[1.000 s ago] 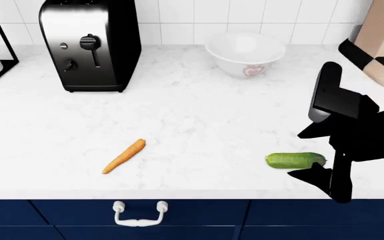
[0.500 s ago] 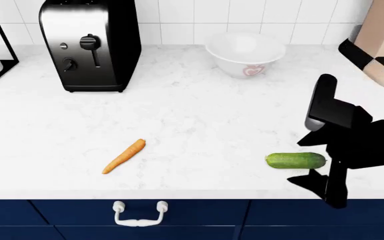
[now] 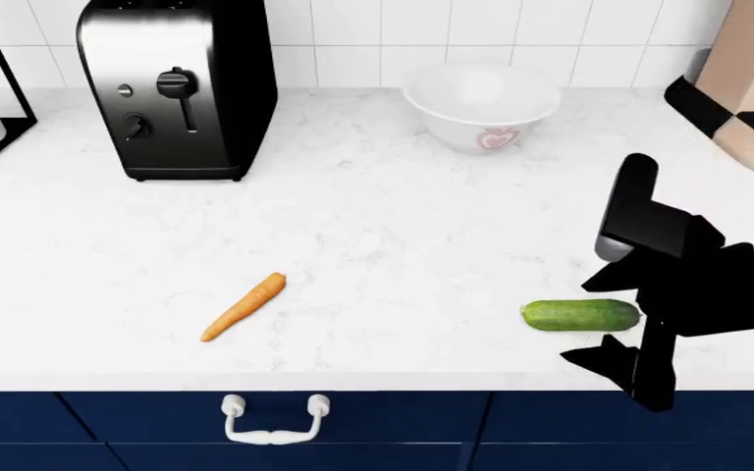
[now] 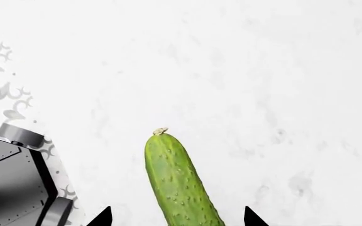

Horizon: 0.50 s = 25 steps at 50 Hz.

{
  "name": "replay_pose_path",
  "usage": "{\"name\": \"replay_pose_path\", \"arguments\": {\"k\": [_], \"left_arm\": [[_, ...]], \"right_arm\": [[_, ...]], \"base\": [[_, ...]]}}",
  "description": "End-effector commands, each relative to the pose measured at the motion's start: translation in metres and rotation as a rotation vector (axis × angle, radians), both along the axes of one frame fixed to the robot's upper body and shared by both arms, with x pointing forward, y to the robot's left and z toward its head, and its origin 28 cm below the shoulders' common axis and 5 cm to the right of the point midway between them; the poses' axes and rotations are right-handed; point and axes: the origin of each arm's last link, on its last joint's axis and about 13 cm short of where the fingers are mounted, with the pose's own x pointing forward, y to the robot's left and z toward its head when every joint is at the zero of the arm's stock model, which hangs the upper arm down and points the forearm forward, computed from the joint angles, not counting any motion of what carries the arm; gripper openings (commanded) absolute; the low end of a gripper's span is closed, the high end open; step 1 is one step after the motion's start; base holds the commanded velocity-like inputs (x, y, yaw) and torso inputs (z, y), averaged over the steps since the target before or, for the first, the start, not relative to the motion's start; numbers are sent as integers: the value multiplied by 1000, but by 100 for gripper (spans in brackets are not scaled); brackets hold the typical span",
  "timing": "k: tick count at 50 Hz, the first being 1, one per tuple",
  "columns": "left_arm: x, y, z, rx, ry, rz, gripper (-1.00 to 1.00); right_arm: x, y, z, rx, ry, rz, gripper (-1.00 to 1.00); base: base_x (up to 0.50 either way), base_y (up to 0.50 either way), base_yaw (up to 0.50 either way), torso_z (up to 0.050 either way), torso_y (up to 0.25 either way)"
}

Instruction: Place the two vegetables and bowl onto the tray for setting up a vegetable dip station.

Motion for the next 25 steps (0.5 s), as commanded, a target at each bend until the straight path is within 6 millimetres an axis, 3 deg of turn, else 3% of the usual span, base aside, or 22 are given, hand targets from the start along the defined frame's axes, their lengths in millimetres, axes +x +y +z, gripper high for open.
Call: {"name": "replay_pose_path", "arguments": {"k": [1, 12, 13, 25], "left_arm": [[0, 0, 0, 1, 0, -2, 100], [-1, 0, 0, 1, -1, -3, 100], [-1, 0, 0, 2, -1, -2, 100], [-1, -1, -1, 3, 1, -3, 100]], "right_arm": [[2, -2, -12, -16, 16, -21, 100], [0, -4, -17, -11, 28, -40, 100], [0, -5, -17, -5, 24, -46, -100], [0, -4, -12, -9, 3, -48, -100]], "base": [[0, 0, 0, 0, 0], [0, 0, 0, 0, 0], [0, 0, 0, 0, 0], [0, 0, 0, 0, 0]]}}
